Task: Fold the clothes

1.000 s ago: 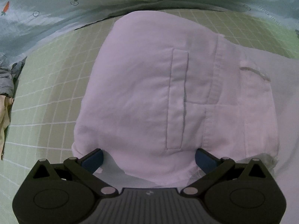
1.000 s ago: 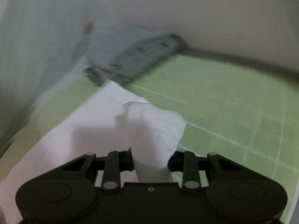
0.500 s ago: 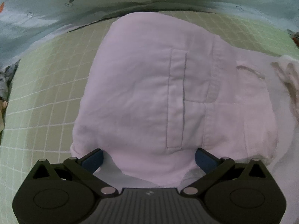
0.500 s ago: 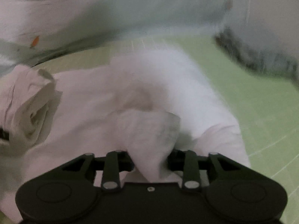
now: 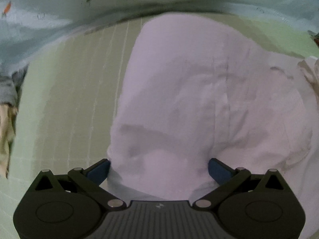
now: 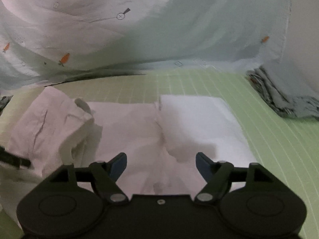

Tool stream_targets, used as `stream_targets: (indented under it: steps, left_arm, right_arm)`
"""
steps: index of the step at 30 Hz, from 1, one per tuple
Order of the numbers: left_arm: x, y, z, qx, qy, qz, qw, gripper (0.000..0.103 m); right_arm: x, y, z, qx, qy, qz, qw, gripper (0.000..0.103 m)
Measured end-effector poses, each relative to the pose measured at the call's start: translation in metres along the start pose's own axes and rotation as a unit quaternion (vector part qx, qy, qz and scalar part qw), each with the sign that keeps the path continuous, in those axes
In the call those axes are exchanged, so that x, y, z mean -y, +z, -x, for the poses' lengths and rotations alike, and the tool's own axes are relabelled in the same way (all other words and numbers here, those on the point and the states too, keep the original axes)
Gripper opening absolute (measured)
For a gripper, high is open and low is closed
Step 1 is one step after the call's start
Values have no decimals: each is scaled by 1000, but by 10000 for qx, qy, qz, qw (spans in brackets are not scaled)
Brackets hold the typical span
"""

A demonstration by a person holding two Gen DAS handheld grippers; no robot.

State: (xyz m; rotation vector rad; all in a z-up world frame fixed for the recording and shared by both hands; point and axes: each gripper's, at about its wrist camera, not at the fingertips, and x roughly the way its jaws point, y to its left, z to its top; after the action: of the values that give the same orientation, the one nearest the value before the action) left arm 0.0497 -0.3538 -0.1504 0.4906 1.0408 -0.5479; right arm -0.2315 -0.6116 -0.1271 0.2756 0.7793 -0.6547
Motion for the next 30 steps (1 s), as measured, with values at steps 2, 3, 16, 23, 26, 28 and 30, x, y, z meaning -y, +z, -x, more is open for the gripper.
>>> stream_targets:
  steps: [2,3,16,23,26,28,30]
  left_arm:
    - [-3,0,-2,-46,-27,87,9999,103]
    - [-2,1,-3,-66,-20,94,9999,103]
    - [-1,5,-13,-145,-97,237,9996,103]
    - [-4,7,-15,-135,-130,249,9995,103]
    - [-4,4,-14,-105,-137,250,9995,103]
    - [-3,3,-14,-79,-139,249,9996,103]
    - [-3,2,-14,-56,-138,256,9996,103]
  right_arm:
    - [-2,4,-11,-130,16,5,9999,80]
    - [-3,6,-16,-196,24,8,9998,80]
    - [2,1,-34,-119,-75,-176,9997,54]
    - [22,2,-26,-23,379,-824,9959,17]
    - [20,8,-13,33,644,-1138,9914,10]
    - [19,14,5,212,932,-1380,9858,10]
    - [19,21,24,426,1251,-1654,9773,9]
